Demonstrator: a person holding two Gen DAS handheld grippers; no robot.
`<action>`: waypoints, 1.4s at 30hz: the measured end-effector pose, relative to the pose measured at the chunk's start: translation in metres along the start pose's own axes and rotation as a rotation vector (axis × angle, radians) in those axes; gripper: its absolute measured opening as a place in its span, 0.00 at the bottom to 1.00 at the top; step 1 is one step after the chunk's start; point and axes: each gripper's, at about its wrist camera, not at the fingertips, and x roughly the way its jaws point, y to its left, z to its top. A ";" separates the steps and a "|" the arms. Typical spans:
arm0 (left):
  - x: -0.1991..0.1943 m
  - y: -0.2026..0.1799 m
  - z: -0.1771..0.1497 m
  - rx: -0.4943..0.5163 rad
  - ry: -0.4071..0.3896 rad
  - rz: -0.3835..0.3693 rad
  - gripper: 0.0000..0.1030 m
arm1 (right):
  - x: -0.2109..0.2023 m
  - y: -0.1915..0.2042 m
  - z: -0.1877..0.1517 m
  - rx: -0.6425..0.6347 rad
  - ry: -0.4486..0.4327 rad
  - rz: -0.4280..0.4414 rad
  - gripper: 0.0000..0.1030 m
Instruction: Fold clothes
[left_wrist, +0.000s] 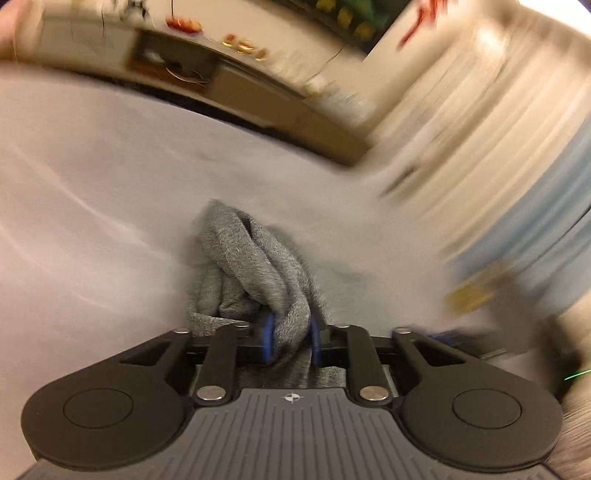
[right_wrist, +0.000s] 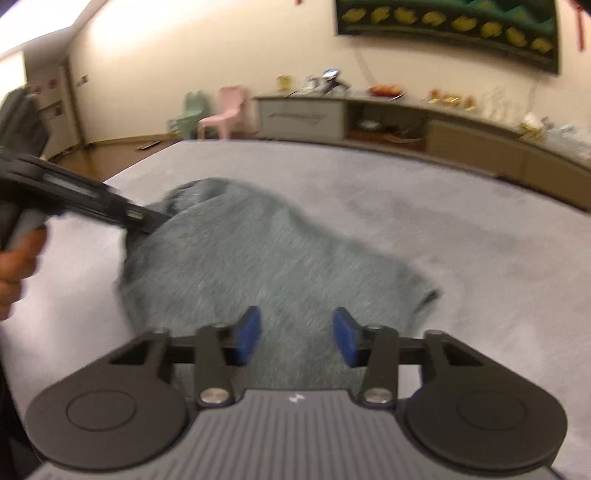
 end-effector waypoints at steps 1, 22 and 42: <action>0.005 0.019 -0.004 -0.084 0.025 -0.028 0.16 | 0.001 -0.006 -0.001 0.015 0.004 -0.002 0.43; 0.038 -0.009 0.063 0.015 0.056 -0.033 0.12 | 0.013 -0.001 -0.010 -0.005 0.006 0.017 0.54; 0.004 0.070 0.004 -0.189 0.065 -0.053 0.37 | 0.012 -0.002 -0.007 -0.013 0.017 0.090 0.54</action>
